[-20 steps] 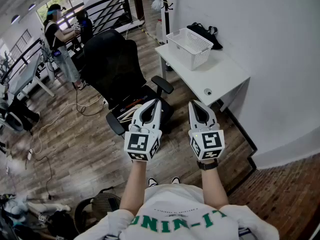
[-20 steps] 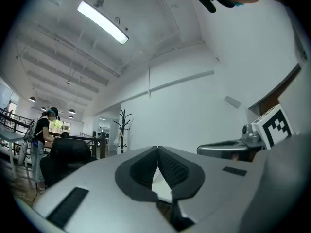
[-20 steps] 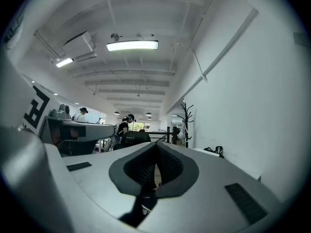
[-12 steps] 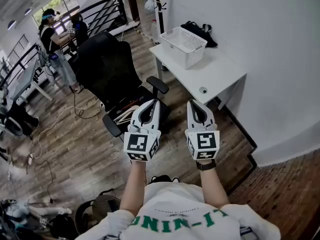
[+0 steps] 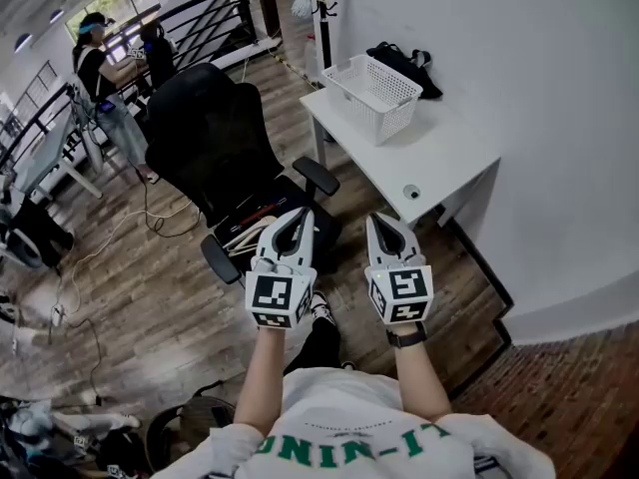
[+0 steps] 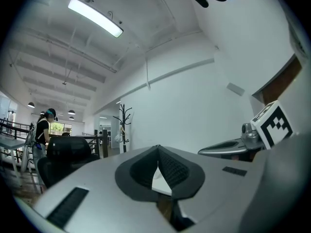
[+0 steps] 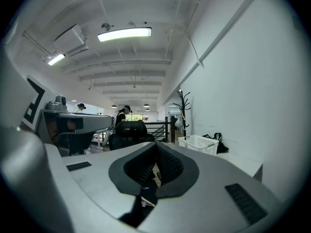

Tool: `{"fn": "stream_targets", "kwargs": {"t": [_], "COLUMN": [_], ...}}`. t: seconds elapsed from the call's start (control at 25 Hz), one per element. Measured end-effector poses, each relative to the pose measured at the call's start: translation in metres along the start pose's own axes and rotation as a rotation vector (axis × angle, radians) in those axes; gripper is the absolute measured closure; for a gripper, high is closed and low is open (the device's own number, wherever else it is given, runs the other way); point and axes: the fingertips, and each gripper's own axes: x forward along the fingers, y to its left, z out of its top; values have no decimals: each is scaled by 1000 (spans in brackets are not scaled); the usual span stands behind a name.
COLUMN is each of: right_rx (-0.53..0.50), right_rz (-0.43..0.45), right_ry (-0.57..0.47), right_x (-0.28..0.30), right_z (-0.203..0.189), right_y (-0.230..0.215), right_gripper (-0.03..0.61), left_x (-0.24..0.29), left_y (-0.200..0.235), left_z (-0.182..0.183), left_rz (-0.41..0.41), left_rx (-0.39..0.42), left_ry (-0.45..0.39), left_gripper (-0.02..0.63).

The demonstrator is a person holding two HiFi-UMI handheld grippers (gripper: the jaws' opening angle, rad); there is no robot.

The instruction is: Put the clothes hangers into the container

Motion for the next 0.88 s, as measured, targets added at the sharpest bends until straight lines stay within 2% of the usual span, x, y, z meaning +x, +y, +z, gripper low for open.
{"fn": "stream_targets", "kwargs": {"t": [0.16, 0.24, 0.36, 0.56, 0.72, 0.88], "right_rx": [-9, 19, 66, 18, -5, -38], "right_rz": [80, 142, 232, 293, 366, 463], "right_ry": [34, 52, 56, 64, 91, 125], "right_x": [73, 124, 198, 298, 357, 400], "right_z": [-7, -8, 9, 38, 38, 26], "right_y": [16, 27, 44, 67, 97, 125], "right_gripper": [561, 561, 561, 561, 561, 561], "left_x": [37, 65, 100, 131, 137, 137], "left_y": [57, 93, 150, 245, 316, 359], "left_z": [-20, -30, -34, -25, -35, -62], "left_rz": [43, 65, 93, 126, 248, 343], "left_rx": [-57, -73, -96, -163, -150, -160], "left_ry": [-3, 0, 9, -34, -28, 19], "left_gripper": [601, 601, 601, 602, 601, 601]}}
